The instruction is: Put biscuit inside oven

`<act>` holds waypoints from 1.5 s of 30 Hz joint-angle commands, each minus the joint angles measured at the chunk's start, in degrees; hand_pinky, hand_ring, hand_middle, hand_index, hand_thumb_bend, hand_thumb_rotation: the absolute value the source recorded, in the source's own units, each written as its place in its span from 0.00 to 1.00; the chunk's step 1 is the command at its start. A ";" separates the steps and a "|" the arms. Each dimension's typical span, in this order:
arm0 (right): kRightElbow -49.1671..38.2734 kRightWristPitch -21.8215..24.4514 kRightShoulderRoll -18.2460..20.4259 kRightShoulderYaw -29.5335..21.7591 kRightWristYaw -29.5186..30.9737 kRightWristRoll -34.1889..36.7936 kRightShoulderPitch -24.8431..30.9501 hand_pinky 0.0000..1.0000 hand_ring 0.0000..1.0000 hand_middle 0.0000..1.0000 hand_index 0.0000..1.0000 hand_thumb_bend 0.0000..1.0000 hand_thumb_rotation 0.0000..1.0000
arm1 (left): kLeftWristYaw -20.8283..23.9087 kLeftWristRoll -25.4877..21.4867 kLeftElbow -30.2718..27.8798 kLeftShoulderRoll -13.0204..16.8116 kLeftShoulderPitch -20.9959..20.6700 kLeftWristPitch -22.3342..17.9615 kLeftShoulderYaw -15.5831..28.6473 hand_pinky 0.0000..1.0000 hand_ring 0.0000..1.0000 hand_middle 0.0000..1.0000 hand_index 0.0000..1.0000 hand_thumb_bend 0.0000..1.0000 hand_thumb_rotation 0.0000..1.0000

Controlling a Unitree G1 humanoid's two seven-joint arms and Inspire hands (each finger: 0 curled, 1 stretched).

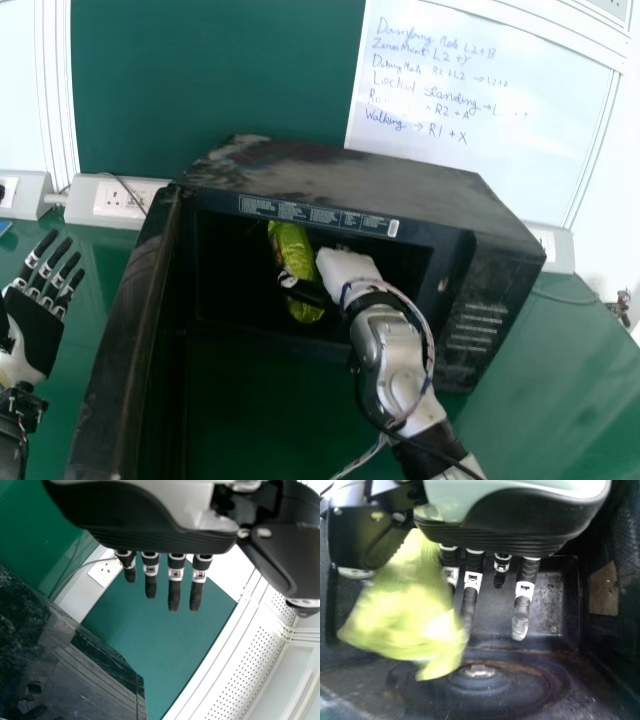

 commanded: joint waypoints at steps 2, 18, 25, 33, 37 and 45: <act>2.22 -0.21 -0.60 0.01 -2.38 1.99 -3.41 0.50 0.51 0.48 0.54 0.54 0.00 | 0.31 -0.43 -0.13 0.22 0.04 0.30 0.07 1.00 0.95 0.89 0.87 0.97 0.38; 13.77 -3.02 -0.85 2.43 -11.01 6.99 -8.25 0.50 0.52 0.48 0.49 0.53 0.00 | 0.59 -0.69 -0.24 0.34 0.35 0.27 0.08 1.00 0.94 0.88 0.88 0.96 0.38; 15.44 -3.34 -1.00 3.61 -11.82 8.01 -9.42 0.43 0.45 0.47 0.51 0.53 0.00 | 0.60 -0.30 -0.37 0.40 0.25 0.10 -0.12 1.00 0.94 0.88 0.87 0.96 0.39; 14.21 -2.21 -1.16 4.28 -10.23 8.90 -9.48 0.46 0.48 0.46 0.53 0.52 0.00 | 0.61 -0.73 -0.34 0.27 0.07 0.11 -0.16 1.00 0.91 0.86 0.85 0.94 0.38; 13.72 -1.72 -1.24 4.60 -10.00 9.09 -9.40 0.44 0.47 0.45 0.54 0.52 0.00 | 1.06 -0.29 -0.63 0.41 0.17 0.31 -0.23 1.00 0.93 0.87 0.86 0.95 0.39; 11.74 1.70 -1.64 6.30 -4.62 7.92 -10.20 0.47 0.49 0.46 0.52 0.53 0.00 | 0.55 -0.59 -0.30 0.46 0.00 0.10 -0.18 1.00 0.94 0.88 0.86 0.94 0.39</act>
